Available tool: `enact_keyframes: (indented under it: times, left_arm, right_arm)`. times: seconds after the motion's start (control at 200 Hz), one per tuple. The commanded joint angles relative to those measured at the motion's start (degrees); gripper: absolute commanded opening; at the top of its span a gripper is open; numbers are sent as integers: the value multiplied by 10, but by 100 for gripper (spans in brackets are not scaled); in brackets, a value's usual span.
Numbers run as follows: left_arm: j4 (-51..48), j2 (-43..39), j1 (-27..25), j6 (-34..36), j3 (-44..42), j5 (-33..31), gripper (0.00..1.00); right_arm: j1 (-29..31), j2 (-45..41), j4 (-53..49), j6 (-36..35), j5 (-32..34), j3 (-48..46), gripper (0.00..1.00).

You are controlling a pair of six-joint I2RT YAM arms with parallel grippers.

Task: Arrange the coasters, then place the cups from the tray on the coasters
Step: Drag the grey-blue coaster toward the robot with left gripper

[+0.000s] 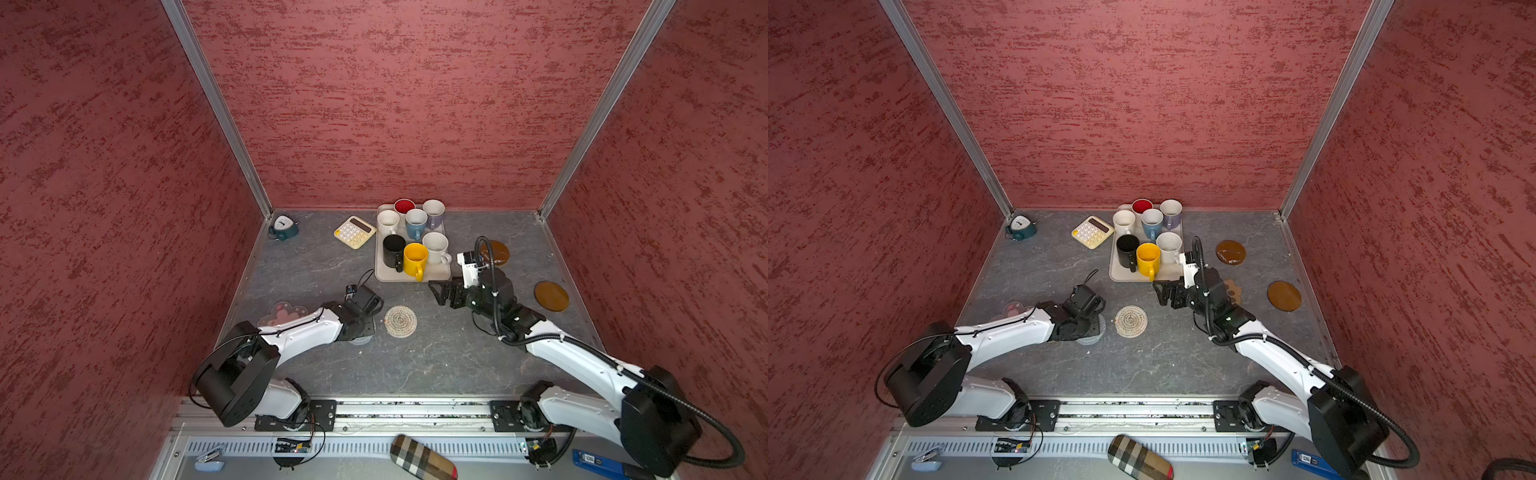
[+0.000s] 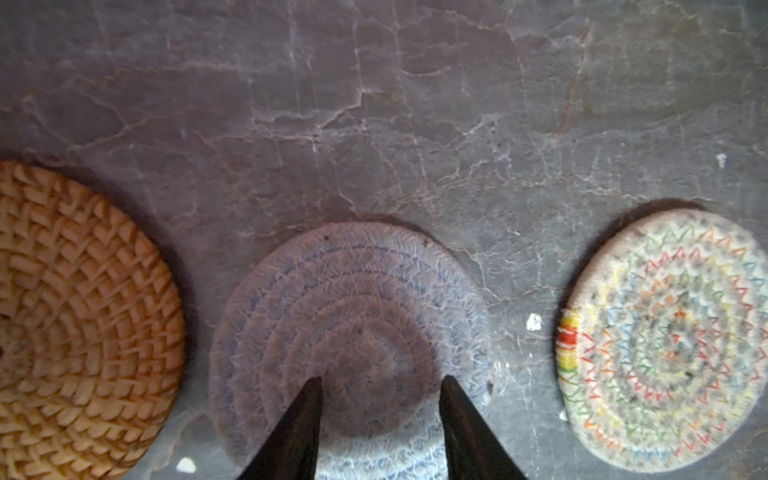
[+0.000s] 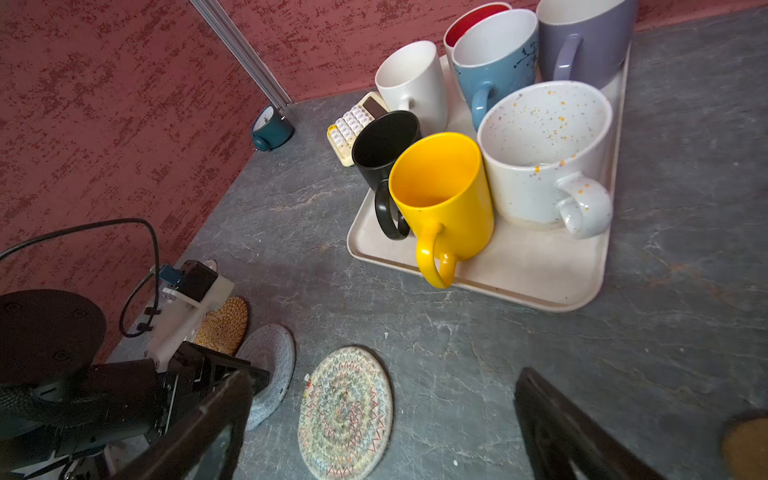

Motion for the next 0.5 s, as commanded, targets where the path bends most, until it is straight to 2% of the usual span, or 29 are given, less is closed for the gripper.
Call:
enact_keyframes:
  times: [0.0, 0.25, 0.496]
  left_arm:
    - [-84, 10, 3, -12, -31, 19, 47]
    - [-90, -7, 2, -18, -38, 22, 48]
    - [-93, -12, 3, -16, -25, 20, 59]
  right_arm:
    - [-3, 1, 20, 2, -4, 19, 99]
    - [-4, -1, 20, 2, -4, 18, 99]
    - [-4, -3, 20, 3, -5, 15, 99]
